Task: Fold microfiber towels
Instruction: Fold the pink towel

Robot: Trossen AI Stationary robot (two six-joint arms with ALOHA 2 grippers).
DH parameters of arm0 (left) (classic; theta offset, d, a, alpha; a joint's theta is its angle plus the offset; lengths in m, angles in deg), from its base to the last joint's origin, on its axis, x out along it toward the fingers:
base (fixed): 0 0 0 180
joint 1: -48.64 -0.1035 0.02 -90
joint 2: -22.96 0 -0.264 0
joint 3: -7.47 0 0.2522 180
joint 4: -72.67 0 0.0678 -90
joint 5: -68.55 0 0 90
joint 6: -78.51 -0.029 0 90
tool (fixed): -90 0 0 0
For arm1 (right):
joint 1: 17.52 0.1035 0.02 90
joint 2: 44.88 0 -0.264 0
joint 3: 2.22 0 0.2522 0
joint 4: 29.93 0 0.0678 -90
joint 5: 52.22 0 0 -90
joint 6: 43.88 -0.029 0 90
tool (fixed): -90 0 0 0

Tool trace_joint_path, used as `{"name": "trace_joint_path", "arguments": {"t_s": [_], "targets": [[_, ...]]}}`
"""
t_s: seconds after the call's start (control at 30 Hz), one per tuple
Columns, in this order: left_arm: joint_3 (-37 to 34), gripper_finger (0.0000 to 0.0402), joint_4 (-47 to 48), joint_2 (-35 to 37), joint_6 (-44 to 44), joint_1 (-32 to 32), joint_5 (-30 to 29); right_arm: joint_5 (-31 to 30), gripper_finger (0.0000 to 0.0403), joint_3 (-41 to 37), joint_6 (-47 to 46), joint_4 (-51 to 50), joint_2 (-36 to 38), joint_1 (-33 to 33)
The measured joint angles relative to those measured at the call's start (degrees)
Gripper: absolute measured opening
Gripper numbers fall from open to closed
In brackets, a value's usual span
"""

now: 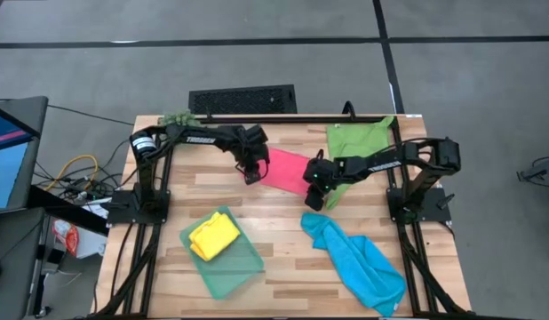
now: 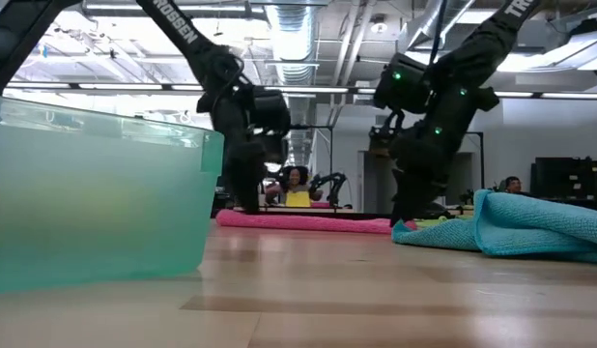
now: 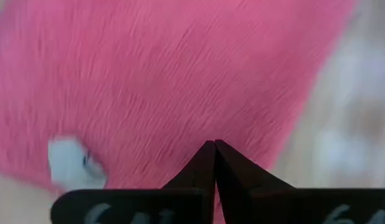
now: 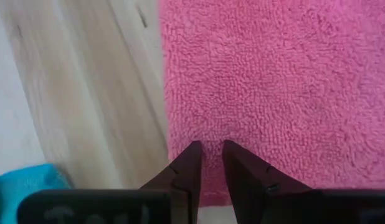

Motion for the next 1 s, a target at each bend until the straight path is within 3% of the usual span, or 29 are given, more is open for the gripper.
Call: {"name": "trace_joint_path", "arguments": {"t_s": [0.27,0.6,0.8,1.0], "targets": [[-5.3,0.0,-3.2,0.5,2.9,0.0,0.0,0.0,0.0092,-0.3,0.0,1.6,0.1,0.0],[-6.0,0.0,-2.1,4.5,12.3,1.6,-1.8,-0.6,0.0092,-0.3,5.6,4.2,7.8,1.9],[-5.9,0.0,-2.3,9.7,10.9,4.0,-2.6,-2.6,0.0097,-0.3,8.6,2.3,5.9,3.8],[-5.9,0.0,2.5,17.6,2.6,4.2,-2.1,-2.5,0.0145,-0.2,8.6,1.0,4.4,5.6]]}}
